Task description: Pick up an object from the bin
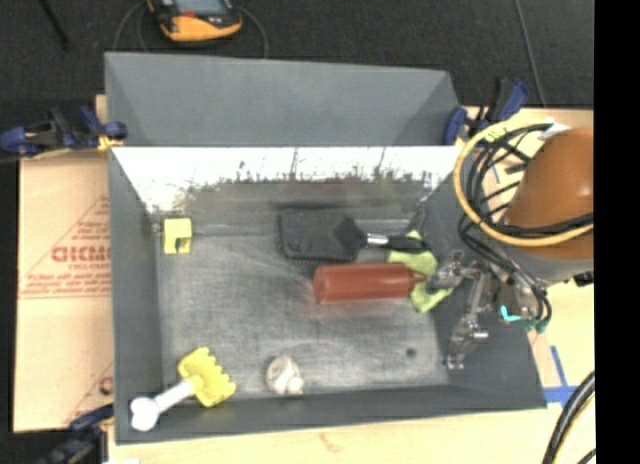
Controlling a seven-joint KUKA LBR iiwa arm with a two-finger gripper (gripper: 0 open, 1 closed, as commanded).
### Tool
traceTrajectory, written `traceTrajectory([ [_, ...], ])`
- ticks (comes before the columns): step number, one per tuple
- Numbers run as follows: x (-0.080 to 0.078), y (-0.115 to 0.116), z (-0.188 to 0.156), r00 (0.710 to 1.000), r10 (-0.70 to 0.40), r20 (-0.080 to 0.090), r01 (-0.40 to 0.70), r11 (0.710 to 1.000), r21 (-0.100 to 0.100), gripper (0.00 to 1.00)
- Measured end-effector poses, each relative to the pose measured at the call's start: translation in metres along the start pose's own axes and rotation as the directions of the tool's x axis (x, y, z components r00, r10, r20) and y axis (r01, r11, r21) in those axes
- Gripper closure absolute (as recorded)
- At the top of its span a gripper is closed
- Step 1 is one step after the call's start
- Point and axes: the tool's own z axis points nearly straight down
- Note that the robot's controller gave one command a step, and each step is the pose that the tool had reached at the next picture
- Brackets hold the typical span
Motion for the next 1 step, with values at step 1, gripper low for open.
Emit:
traceTrajectory([
  [1,-0.0018,0.0003,-0.0036,1.000,-0.003,0.008,0.003,1.000,0.002,0.00],
])
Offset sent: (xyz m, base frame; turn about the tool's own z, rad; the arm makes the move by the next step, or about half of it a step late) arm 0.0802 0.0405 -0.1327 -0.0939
